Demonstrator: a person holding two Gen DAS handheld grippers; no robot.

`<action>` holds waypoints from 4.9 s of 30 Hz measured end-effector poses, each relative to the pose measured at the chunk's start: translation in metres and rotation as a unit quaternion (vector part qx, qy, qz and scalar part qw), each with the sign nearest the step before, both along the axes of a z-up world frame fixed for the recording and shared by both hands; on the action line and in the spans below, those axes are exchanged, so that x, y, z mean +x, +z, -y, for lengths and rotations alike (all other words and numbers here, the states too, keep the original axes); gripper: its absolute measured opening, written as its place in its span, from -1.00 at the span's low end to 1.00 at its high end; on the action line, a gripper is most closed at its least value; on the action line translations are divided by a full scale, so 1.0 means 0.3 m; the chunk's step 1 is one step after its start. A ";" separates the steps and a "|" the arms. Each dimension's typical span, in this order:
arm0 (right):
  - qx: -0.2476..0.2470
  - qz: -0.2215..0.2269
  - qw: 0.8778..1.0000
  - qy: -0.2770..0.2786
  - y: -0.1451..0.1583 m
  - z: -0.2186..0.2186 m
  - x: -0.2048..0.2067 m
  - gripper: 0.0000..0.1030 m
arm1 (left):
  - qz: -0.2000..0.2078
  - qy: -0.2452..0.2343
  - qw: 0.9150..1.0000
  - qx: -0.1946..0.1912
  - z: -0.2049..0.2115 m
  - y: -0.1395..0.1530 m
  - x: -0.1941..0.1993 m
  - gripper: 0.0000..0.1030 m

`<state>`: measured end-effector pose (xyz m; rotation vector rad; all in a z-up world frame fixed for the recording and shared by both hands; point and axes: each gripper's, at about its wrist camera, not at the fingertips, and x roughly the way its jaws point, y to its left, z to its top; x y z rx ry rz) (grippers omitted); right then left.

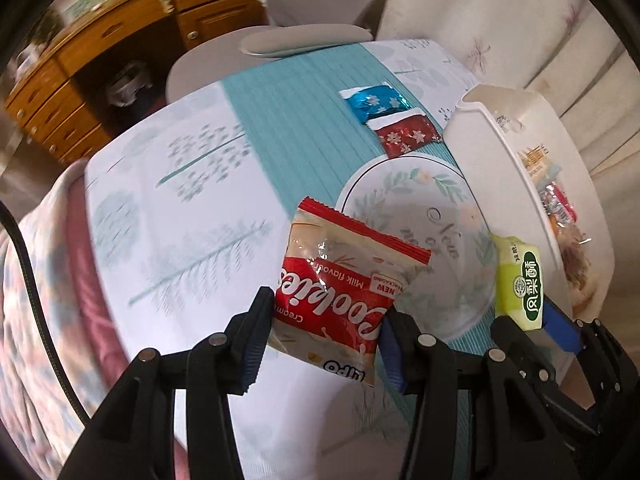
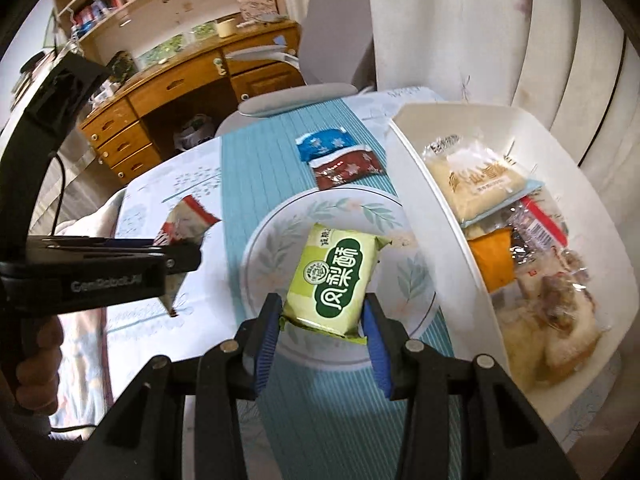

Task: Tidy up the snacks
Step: 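Carry the Cookies bag and green pack into the white tray and release both, then move both grippers back toward the blue and brown wrapped candies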

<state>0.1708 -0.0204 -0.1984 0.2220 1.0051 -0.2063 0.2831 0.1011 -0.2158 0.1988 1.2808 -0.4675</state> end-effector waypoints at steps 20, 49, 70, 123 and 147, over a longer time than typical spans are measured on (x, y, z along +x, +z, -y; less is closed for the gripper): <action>-0.027 0.040 0.999 -0.002 0.176 0.064 -0.263 -0.20 | -0.024 0.071 0.996 -0.041 -0.086 0.214 -0.337 -0.07; -0.054 0.049 0.990 0.123 0.237 0.719 -0.325 -0.20 | -0.016 0.036 0.993 -0.109 0.630 0.258 -0.617 -0.07; -0.028 0.051 0.987 0.147 0.212 0.926 -0.313 0.06 | 0.009 0.018 0.995 -0.095 0.888 0.266 -0.561 0.50; 0.055 0.073 0.996 -0.020 0.134 0.082 0.062 0.06 | 0.103 -0.056 0.993 0.011 0.036 0.351 -0.009 0.50; 0.076 0.051 0.975 -0.204 -0.256 0.180 0.486 0.06 | 0.101 -0.264 0.958 0.045 0.537 -0.033 0.590 0.50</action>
